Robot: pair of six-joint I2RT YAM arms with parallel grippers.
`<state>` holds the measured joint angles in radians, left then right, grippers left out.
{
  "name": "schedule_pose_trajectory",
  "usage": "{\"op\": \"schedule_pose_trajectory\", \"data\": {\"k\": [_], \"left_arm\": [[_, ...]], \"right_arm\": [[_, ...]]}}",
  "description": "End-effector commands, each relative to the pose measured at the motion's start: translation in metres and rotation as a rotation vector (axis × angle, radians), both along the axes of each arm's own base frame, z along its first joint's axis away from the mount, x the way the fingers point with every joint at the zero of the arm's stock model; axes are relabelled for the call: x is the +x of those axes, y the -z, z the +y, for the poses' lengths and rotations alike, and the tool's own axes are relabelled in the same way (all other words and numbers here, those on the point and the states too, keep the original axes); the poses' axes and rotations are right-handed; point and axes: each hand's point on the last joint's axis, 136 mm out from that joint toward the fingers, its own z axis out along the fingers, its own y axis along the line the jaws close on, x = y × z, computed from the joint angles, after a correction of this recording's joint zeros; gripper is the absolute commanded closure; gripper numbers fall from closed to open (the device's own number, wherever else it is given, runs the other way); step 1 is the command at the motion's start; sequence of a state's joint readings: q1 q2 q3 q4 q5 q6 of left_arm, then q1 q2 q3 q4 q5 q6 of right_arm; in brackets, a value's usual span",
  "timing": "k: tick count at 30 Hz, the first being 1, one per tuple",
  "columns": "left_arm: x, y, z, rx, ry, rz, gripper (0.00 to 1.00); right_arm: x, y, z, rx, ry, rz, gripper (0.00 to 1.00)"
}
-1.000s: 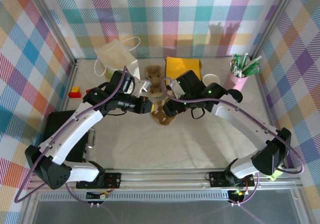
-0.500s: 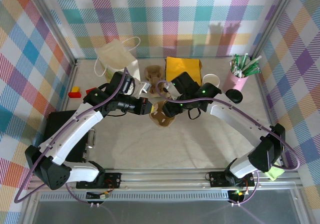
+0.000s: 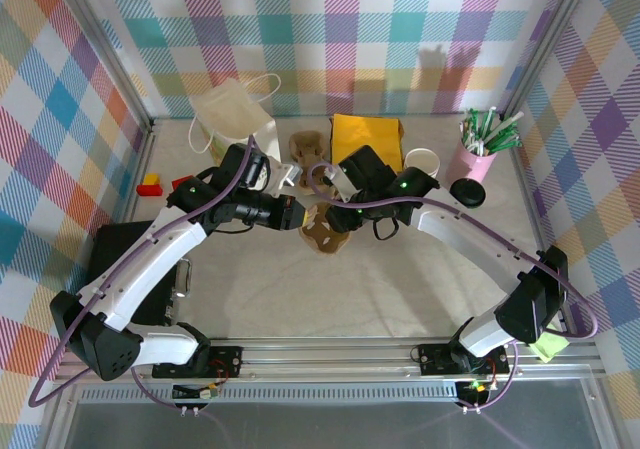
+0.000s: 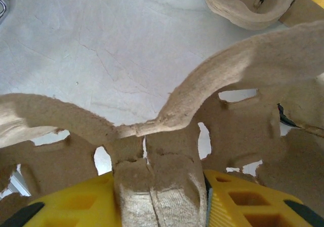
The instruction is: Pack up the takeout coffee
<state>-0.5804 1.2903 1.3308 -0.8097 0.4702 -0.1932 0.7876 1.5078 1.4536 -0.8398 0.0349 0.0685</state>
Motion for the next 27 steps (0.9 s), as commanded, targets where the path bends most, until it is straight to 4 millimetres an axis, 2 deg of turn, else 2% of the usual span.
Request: {"op": "schedule_pose_trajectory", "data": {"k": [1,2,4,9,14,17,22,27], "left_arm": [[-0.003,-0.020,0.002,-0.043,-0.020,-0.037,0.62],[0.000,-0.024,0.006,-0.037,-0.049,-0.053,0.52],[0.011,-0.033,0.017,-0.019,-0.130,-0.093,0.41],[0.057,-0.053,0.072,0.053,-0.450,-0.161,0.35],[0.105,-0.061,0.135,0.143,-0.786,-0.190,0.34],[0.126,-0.064,0.159,0.178,-0.914,-0.211,0.34],[0.151,-0.066,0.187,0.254,-1.068,-0.254,0.36],[0.172,-0.059,0.196,0.292,-1.123,-0.259,0.37]], "right_arm": [[0.000,-0.007,-0.003,0.006,0.008,-0.035,0.62],[0.000,-0.006,-0.005,0.000,0.010,-0.036,0.63],[0.000,-0.004,-0.007,-0.015,0.013,-0.038,0.63],[-0.002,0.004,-0.014,-0.050,0.021,-0.029,0.63],[-0.006,0.009,-0.015,-0.043,0.016,-0.019,0.63],[-0.008,0.010,-0.018,-0.049,0.017,-0.019,0.63],[-0.010,0.011,-0.022,-0.067,0.018,-0.021,0.63],[-0.011,0.008,-0.026,-0.068,0.019,-0.032,0.62]]}}
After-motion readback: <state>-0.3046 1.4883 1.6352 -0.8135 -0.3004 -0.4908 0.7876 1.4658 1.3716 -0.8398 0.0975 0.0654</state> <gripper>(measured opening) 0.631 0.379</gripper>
